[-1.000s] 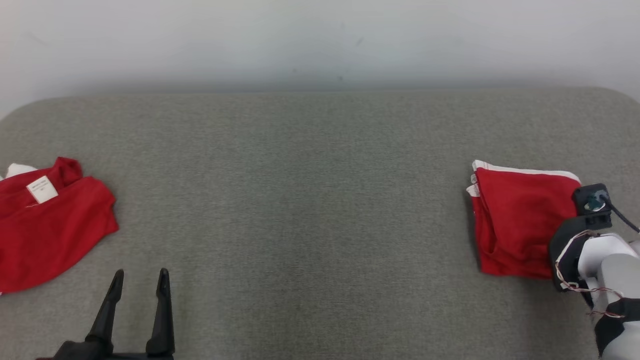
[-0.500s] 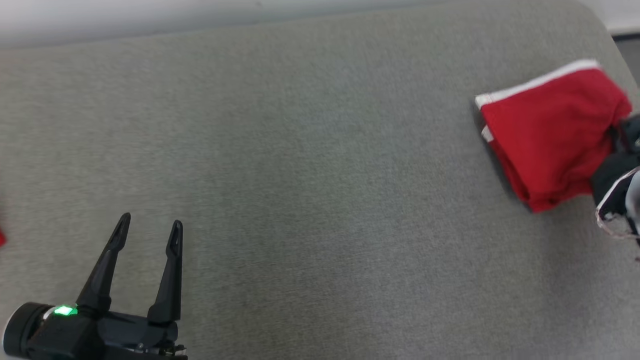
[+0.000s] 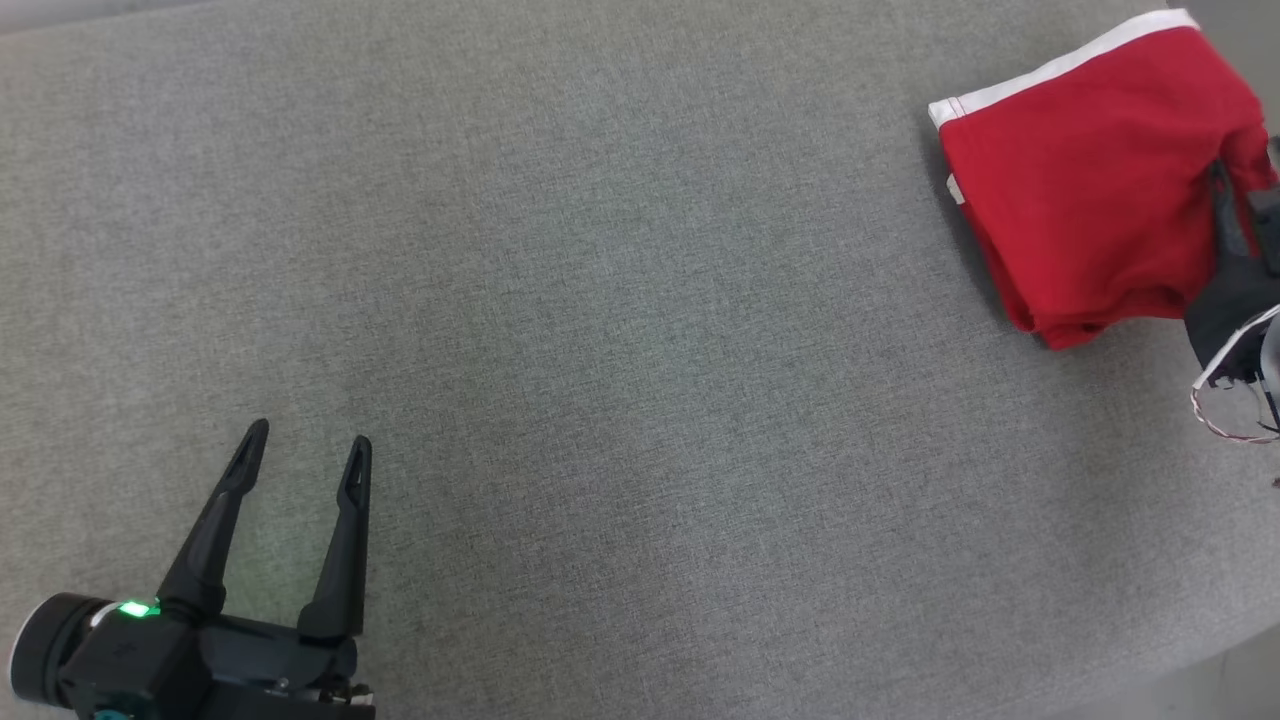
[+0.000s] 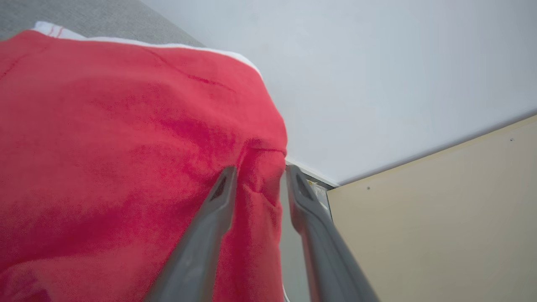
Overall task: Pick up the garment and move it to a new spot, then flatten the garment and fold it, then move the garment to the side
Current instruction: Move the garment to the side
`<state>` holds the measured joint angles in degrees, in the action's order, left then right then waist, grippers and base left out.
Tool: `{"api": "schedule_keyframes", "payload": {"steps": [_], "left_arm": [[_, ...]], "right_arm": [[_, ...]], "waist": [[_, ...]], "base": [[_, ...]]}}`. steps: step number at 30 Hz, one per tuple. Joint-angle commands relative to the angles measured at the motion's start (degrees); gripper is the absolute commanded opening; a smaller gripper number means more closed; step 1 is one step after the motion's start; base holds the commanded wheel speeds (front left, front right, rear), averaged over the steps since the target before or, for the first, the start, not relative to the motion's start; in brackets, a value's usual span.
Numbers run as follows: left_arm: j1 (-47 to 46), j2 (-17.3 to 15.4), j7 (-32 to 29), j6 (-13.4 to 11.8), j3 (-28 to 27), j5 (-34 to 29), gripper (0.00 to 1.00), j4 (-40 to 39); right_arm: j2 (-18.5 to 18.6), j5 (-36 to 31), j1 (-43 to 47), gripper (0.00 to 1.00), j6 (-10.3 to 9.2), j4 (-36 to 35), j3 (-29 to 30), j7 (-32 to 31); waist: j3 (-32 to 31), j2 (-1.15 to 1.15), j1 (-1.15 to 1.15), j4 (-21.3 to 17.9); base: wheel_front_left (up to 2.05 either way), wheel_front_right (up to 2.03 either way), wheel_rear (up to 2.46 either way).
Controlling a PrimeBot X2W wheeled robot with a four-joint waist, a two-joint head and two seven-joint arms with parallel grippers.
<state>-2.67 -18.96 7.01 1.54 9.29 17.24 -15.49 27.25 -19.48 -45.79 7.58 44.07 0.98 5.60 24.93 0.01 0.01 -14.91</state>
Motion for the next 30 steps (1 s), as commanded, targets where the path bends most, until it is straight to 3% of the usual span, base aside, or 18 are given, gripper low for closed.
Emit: {"api": "schedule_keyframes", "payload": {"steps": [1, 6, 10, 14, 19, 26, 30], "left_arm": [[-0.46, 0.06, 0.45, 0.26, 0.22, 0.38, 1.0, 0.45], [-0.53, 1.18, 1.74, 0.28, 0.86, 1.01, 1.0, 2.79], [0.22, 2.39, 3.53, 0.0, 1.58, 1.46, 1.0, 5.66], [2.52, 2.79, 4.71, -0.51, 2.38, 0.54, 1.0, 9.9], [6.43, 4.63, 6.61, -3.58, 2.54, -1.16, 1.0, 14.74], [9.36, 6.73, 8.0, -3.91, 1.09, 0.3, 1.0, 19.65], [9.09, 8.02, 8.22, -3.12, -0.72, 0.72, 1.0, 21.91]], "right_arm": [[-0.63, -1.32, 0.91, 1.0, -0.14, -0.68, 1.53, 0.89], [-1.85, -4.95, 2.95, 1.0, -0.14, -2.68, 5.41, 4.47], [-3.39, -2.98, 4.85, 1.0, -0.14, -2.44, 8.23, 6.2], [-7.01, 3.02, 9.19, 1.0, -0.14, -2.86, 10.78, 7.16], [-11.17, 12.83, 18.33, 1.0, -0.13, -7.3, 12.12, 7.54], [-17.94, 26.77, 33.78, 1.0, -0.13, -22.72, 11.19, 4.28], [-19.12, 32.04, 40.16, 1.0, -0.13, -30.76, 8.84, 0.01]], "waist": [[-0.83, -0.01, -0.01, 0.72], [-3.93, -0.01, -0.01, 2.68], [-8.21, -0.01, -0.01, 4.93], [-14.45, -0.01, -0.01, 7.51], [-22.54, -0.01, -0.01, 10.03], [-28.87, -0.01, -0.01, 13.56], [-30.69, -0.01, -0.01, 14.92]], "base": [[0.0, 0.0, 0.0], [0.0, 0.0, 0.0], [0.0, 0.0, 0.0], [0.0, 0.0, 0.0], [0.0, 0.0, 0.0], [0.0, 0.0, 0.0], [0.0, 0.0, 0.0]]}}
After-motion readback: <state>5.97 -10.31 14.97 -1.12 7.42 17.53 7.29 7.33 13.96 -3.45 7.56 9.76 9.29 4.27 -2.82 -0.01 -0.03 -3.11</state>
